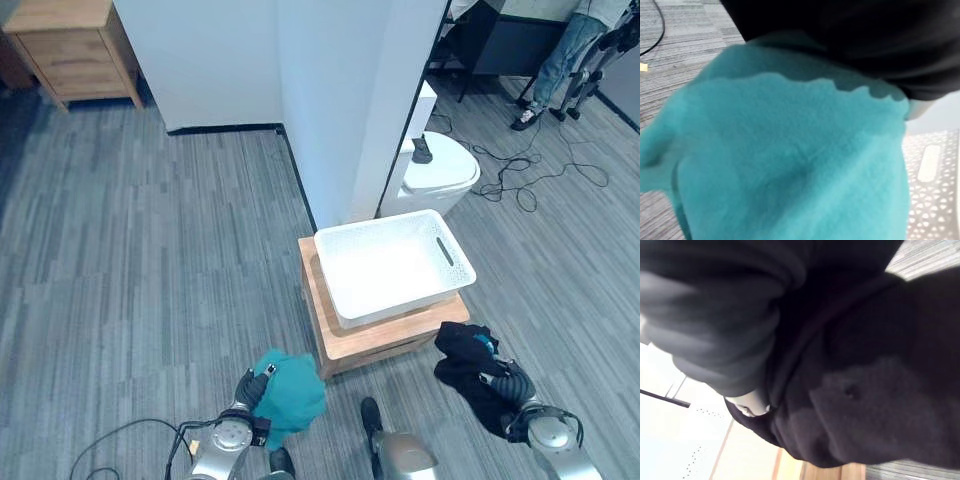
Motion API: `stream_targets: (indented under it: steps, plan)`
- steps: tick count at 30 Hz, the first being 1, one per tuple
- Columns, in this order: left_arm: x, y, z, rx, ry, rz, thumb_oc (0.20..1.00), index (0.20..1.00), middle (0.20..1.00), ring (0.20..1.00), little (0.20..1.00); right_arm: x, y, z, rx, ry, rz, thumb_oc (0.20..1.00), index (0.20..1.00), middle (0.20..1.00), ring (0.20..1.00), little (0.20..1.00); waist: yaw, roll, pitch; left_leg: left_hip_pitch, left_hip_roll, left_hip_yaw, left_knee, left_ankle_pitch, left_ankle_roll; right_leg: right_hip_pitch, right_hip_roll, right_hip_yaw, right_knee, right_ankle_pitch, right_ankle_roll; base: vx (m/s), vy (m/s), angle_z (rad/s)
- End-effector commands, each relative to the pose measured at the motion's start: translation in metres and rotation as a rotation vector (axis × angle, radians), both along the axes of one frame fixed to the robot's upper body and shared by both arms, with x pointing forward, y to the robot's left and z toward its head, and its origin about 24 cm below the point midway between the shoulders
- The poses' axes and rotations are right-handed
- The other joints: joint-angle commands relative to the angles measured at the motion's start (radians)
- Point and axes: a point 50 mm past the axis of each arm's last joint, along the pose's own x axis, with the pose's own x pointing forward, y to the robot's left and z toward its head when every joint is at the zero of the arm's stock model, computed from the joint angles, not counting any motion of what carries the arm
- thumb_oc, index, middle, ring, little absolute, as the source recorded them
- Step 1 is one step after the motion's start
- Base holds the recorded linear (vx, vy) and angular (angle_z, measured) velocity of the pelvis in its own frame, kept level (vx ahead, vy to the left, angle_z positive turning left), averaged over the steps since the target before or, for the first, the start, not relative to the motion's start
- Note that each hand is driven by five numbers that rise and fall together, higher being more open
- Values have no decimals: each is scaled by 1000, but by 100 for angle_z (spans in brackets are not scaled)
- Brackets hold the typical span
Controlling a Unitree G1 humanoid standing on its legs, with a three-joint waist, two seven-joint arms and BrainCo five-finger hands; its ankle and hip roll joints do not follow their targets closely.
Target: Tidy up the quilt and then pick up the clothes from the bed and put them into the laundry hamper.
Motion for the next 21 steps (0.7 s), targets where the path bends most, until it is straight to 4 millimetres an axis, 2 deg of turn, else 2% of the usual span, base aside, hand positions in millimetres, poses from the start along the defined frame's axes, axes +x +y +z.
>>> stream_targets:
  steps: [1,2,3,4,5,7,8,9,10,11,12,13,14,16,21]
  plan:
    - [23,3,23,43,-121,-89,200,200,200,200,200,52,-8,74,-113,-371,58,200,200,200,200,200,31,48,-12,106,9,8,-54,-88,9,-58,16,0,161,-178,83,-5,-61,-2]
    - [23,3,23,43,-121,-89,200,200,200,200,200,52,-8,74,-113,-370,58,200,200,200,200,200,30,49,-11,108,9,6,-54,-87,9,-55,16,-2,159,-178,83,-5,-95,4]
    - [23,3,24,40,-125,-94,200,200,200,200,200,56,-12,86,-144,-418,60,200,200,200,200,200,35,52,-15,109,16,-1,-61,-85,7,-43,-5,-1,136,-176,66,4,-114,30]
    - [23,4,24,39,-125,-90,200,200,200,200,200,65,-14,109,-192,-504,74,200,200,200,200,200,44,51,-22,104,21,-23,-64,-83,4,-34,-32,38,92,-163,54,2,-113,38]
    - [23,4,24,39,-125,-90,200,200,200,200,200,65,-14,109,-192,-504,73,200,200,200,200,200,43,51,-21,104,21,-24,-63,-84,4,-32,-33,37,89,-161,54,9,-116,33]
    - [25,9,26,50,-129,-83,200,200,200,200,200,76,-15,134,-243,-596,89,200,200,200,200,200,60,43,-30,99,24,-43,-60,-86,-4,-24,-63,78,27,-146,54,7,-167,42]
    - [24,13,26,57,-128,-66,200,200,200,200,200,87,-11,151,-265,-662,104,200,200,200,200,200,85,36,-31,95,33,-48,-53,-89,-10,-10,-92,58,-24,-137,54,-6,-188,60]
    - [24,13,26,57,-128,-65,200,200,200,200,200,88,-11,151,-265,-663,105,200,200,200,200,200,84,36,-30,95,32,-49,-52,-89,-10,-7,-93,56,-28,-135,54,-2,-185,56]
    - [22,15,25,60,-121,-58,200,200,200,200,200,95,-9,163,-280,-706,107,200,200,200,200,200,97,30,-35,100,33,-47,-56,-89,-13,3,-102,43,-41,-129,56,60,-149,11]
    - [17,18,22,62,-106,-52,200,200,200,200,200,104,-6,178,-299,-748,126,200,200,200,200,200,117,25,-51,115,31,-38,-78,-84,-18,21,-105,30,-64,-125,66,60,-149,0]
    - [17,18,22,61,-106,-51,200,200,200,200,200,104,-6,178,-299,-749,127,200,200,200,200,200,116,25,-50,117,31,-38,-80,-83,-18,23,-106,29,-66,-125,66,85,-181,-12]
    - [11,20,19,50,-91,-37,200,200,200,200,200,113,0,194,-318,-797,153,200,200,200,200,200,134,25,-57,123,32,-42,-96,-69,-28,39,-100,25,-81,-126,71,36,-100,-11]
    - [11,20,19,49,-92,-36,200,200,200,200,200,114,0,194,-318,-797,154,200,200,200,200,200,133,25,-56,125,32,-43,-98,-68,-28,41,-100,25,-82,-125,71,41,-147,-8]
    - [8,18,19,34,-91,-35,200,200,200,200,200,127,12,212,-327,-845,194,200,200,200,200,200,148,39,-65,121,42,-50,-115,-51,-41,53,-87,21,-95,-138,66,33,-156,3]
    - [4,11,18,-7,-98,-24,200,200,200,200,200,143,32,219,-317,-845,266,200,200,200,200,200,163,65,-62,99,59,-67,-115,-32,-58,65,-70,4,-95,-163,49,18,-118,6]
